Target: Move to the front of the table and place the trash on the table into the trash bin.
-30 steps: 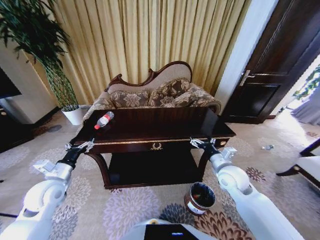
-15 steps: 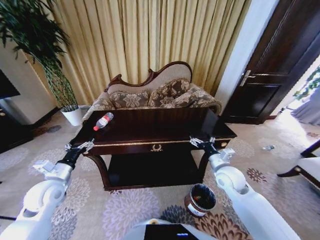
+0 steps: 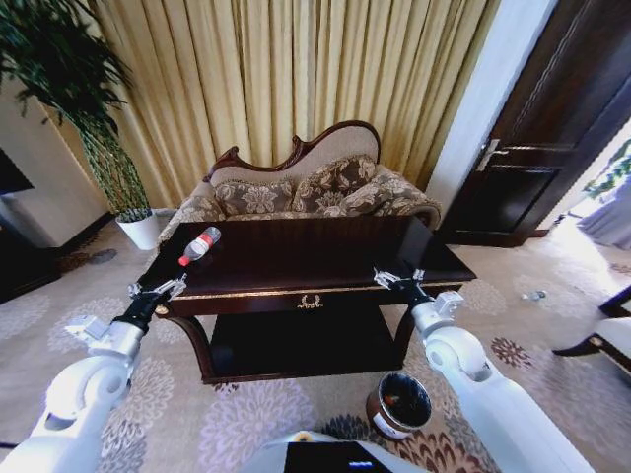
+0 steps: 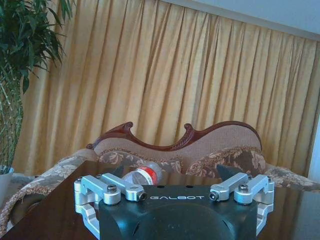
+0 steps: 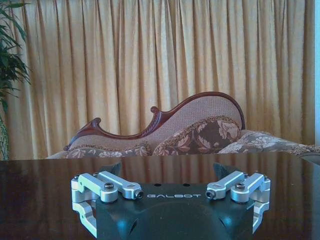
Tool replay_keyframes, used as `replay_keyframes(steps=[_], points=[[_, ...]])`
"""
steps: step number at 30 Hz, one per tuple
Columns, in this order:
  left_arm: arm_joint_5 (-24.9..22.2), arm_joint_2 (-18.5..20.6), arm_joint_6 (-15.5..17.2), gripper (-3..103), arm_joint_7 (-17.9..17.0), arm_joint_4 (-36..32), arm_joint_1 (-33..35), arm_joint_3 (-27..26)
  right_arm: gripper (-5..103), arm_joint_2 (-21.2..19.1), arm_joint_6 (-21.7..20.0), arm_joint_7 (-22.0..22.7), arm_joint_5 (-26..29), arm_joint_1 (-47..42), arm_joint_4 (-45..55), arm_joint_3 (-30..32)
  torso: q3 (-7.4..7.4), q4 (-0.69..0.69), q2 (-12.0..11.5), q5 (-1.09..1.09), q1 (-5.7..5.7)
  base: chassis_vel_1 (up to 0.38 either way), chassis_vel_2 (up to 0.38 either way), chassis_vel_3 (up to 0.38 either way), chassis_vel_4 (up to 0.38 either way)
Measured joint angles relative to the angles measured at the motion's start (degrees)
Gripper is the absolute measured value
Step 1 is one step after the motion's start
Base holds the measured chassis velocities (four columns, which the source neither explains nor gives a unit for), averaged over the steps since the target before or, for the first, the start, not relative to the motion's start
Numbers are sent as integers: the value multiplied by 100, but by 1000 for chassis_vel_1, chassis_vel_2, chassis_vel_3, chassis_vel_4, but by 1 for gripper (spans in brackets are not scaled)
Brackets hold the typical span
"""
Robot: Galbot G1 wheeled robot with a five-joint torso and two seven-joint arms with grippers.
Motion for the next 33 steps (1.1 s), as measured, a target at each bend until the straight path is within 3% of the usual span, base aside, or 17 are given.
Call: replay_keyframes(steps=[28, 33], points=[[25, -111, 100, 100, -168, -273, 91, -32, 100, -100, -18, -14, -47, 67, 0, -158, 0, 0, 0, 0, 0, -67, 66, 61, -65], [-219, 85, 443, 100, -405, -444, 121, -190, 100, -110, -11, -31, -72, 62, -37, -184, 0, 2, 0, 0, 0, 0, 0, 0, 0]])
